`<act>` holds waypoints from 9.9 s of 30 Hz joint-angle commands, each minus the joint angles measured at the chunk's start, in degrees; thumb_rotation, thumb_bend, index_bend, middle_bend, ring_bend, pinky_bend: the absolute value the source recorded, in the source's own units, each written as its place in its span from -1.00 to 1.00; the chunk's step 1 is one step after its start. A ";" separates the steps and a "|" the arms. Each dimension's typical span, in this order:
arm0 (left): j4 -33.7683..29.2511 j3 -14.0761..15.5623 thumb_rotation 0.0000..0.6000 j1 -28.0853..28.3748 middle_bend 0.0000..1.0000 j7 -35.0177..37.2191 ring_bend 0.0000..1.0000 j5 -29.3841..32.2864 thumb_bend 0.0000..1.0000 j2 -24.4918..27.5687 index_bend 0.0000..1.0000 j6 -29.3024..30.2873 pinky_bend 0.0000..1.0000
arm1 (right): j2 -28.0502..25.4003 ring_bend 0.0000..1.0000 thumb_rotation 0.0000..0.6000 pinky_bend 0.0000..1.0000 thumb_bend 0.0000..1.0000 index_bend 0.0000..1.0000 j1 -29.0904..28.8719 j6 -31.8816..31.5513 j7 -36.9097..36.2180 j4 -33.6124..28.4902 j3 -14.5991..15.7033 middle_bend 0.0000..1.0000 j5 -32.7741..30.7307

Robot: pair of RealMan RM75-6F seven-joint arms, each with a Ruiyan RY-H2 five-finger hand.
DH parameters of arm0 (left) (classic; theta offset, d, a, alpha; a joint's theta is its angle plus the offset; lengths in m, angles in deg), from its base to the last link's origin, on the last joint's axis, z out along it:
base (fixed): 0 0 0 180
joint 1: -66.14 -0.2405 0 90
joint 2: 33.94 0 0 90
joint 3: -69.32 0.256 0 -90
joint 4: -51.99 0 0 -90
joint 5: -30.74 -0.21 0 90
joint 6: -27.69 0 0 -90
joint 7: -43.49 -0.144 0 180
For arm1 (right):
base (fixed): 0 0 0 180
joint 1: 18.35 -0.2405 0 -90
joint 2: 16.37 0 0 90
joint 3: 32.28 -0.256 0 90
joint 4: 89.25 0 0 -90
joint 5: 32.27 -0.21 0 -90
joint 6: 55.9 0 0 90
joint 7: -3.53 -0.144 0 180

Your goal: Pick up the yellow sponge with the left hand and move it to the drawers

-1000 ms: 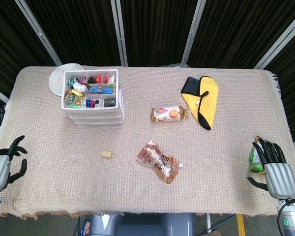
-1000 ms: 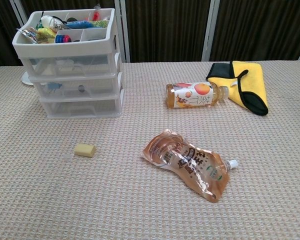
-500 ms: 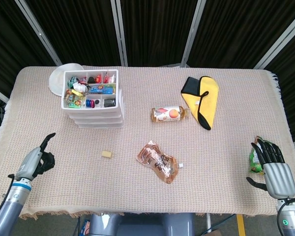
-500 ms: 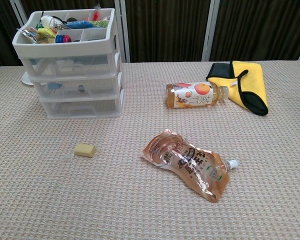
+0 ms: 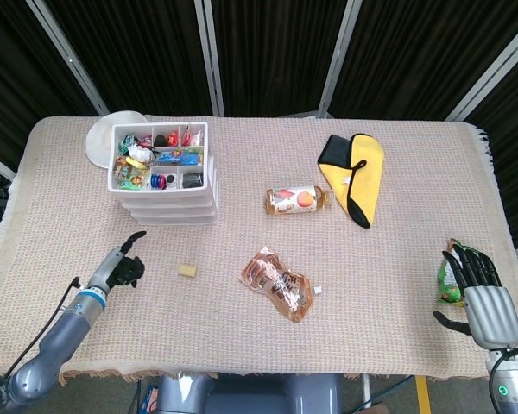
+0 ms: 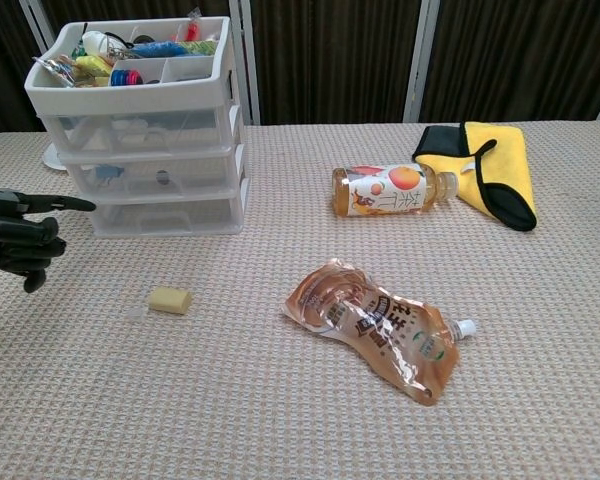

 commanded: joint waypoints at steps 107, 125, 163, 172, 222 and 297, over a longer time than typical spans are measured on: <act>17.88 -2.91 1.00 11.37 0.87 6.54 0.75 15.75 1.00 -18.53 -0.64 -9.44 0.32 | -0.58 -1.00 1.00 -1.00 -1.00 -0.84 -0.20 0.22 -3.84 -0.69 -0.20 -1.00 -0.34; 11.10 7.81 1.00 7.06 0.89 -12.76 0.75 -12.06 1.00 -17.00 -0.71 12.49 0.31 | -0.54 -1.00 1.00 -1.00 -1.00 -0.84 -0.17 0.16 -3.67 -0.84 -0.22 -1.00 -0.37; 13.70 5.69 1.00 9.70 0.94 -44.15 0.79 -1.72 1.00 -20.42 -0.61 23.64 0.35 | -0.86 -1.00 1.00 -1.00 -1.00 -0.84 -0.12 0.56 -4.19 -1.30 -0.13 -1.00 -0.73; 13.42 5.29 1.00 9.52 0.94 -44.06 0.79 -0.34 1.00 -20.63 -0.50 22.50 0.35 | -0.85 -1.00 1.00 -1.00 -1.00 -0.84 -0.09 0.51 -4.29 -1.18 -0.16 -1.00 -0.77; -0.36 18.42 1.00 4.77 0.98 -53.16 0.82 -24.16 -0.42 -13.60 -0.29 27.29 0.36 | -0.74 -1.00 1.00 -1.00 -1.00 -0.84 0.14 0.21 -4.33 -1.22 -0.34 -1.00 -1.07; 9.77 5.24 1.00 9.65 0.99 -56.59 0.83 -17.29 0.00 -18.91 0.02 26.56 0.36 | -1.03 -1.00 1.00 -1.00 -1.00 -0.84 0.18 0.54 -5.26 -1.64 -0.41 -1.00 -1.36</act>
